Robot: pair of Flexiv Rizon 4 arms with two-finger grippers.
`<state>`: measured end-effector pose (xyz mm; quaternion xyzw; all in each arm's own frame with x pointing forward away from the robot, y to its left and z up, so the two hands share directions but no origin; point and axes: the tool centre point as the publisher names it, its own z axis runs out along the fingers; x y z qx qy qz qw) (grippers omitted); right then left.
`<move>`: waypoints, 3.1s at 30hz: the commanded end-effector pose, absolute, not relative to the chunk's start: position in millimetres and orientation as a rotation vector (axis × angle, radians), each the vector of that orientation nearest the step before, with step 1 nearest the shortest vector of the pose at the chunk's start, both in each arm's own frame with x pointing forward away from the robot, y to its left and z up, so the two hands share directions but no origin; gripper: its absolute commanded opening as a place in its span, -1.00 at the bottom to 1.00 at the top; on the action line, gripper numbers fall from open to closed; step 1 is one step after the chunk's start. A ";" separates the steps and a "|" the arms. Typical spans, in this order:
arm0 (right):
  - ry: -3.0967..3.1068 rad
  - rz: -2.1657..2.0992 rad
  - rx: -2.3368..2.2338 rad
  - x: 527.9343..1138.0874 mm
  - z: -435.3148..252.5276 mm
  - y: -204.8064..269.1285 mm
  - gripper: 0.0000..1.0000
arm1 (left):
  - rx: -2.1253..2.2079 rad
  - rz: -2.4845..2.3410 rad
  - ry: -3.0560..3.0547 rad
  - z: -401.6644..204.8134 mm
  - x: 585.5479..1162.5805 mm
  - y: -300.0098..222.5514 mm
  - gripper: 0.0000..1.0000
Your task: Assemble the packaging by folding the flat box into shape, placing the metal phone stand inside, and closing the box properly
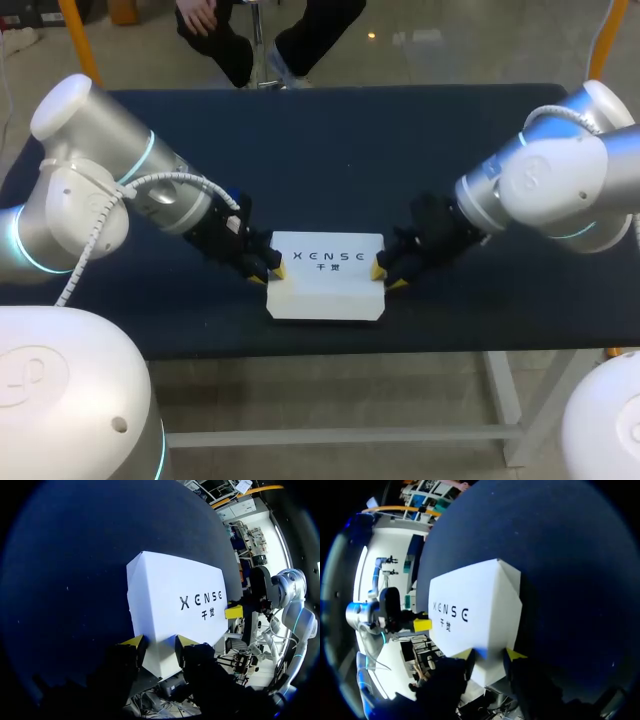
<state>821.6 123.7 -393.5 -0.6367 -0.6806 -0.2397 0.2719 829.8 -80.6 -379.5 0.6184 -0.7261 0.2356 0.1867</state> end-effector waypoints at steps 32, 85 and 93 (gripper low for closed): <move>-1.792 -0.591 -1.664 832.3 -384.5 127.1 -0.13 | 1.787 0.602 -1.970 -370.1 825.0 -94.0 -0.17; -1.675 -0.463 -1.672 842.0 -373.2 124.4 -0.17 | 1.788 0.472 -1.886 -356.5 832.7 -90.0 -0.15; -1.665 -0.438 -1.666 843.3 -370.5 125.2 -0.16 | 1.791 0.443 -1.878 -354.2 834.0 -90.1 -0.15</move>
